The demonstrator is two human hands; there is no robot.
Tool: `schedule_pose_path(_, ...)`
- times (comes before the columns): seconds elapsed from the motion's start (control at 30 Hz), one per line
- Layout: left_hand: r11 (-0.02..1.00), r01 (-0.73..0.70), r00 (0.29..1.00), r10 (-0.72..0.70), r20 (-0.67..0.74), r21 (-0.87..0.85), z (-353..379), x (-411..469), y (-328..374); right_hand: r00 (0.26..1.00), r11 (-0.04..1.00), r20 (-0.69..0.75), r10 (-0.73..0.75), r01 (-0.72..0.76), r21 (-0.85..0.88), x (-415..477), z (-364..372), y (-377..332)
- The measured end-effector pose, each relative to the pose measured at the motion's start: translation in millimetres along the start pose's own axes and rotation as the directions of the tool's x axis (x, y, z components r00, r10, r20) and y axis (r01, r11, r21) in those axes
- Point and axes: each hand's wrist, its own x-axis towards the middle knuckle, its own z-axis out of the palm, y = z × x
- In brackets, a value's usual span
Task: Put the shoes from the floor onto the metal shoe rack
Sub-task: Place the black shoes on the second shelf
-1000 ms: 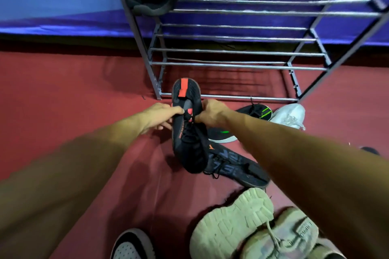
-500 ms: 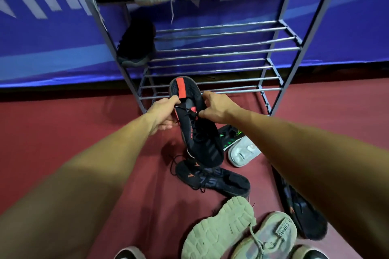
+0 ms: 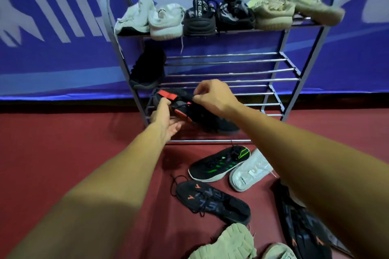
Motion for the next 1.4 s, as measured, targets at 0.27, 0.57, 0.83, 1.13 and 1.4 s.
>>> schedule_pose_path(0.27, 0.993, -0.008, 1.0, 0.009, 0.006, -0.121, -11, -8, 20, 0.93, 0.982, 0.354, 0.101, -0.151, 0.116, -13, 30, 3)
schedule_pose_path(0.57, 0.985, 0.013, 0.993, 0.007, 0.115, -0.174, -18, -13, 18, 0.814, 0.427, 0.44, 0.38, -0.576, 0.697, -15, 49, -6)
schedule_pose_path(0.83, 0.999, -0.016, 0.983, 0.023, 0.182, -0.043, -26, -12, 15, 0.803, 0.33, 0.142, 0.579, -0.39, 0.86, 7, 55, -15)
schedule_pose_path(1.13, 0.986, -0.043, 0.976, 0.006, 0.219, 0.163, -44, 8, 22, 0.872, 0.566, -0.016, 0.488, -0.302, 0.767, 19, 37, 2)
schedule_pose_path(1.4, 0.998, -0.048, 0.981, 0.057, 0.187, -0.05, -24, 16, 26, 0.937, 0.655, -0.077, 0.341, -0.179, 0.734, 31, 50, -18)
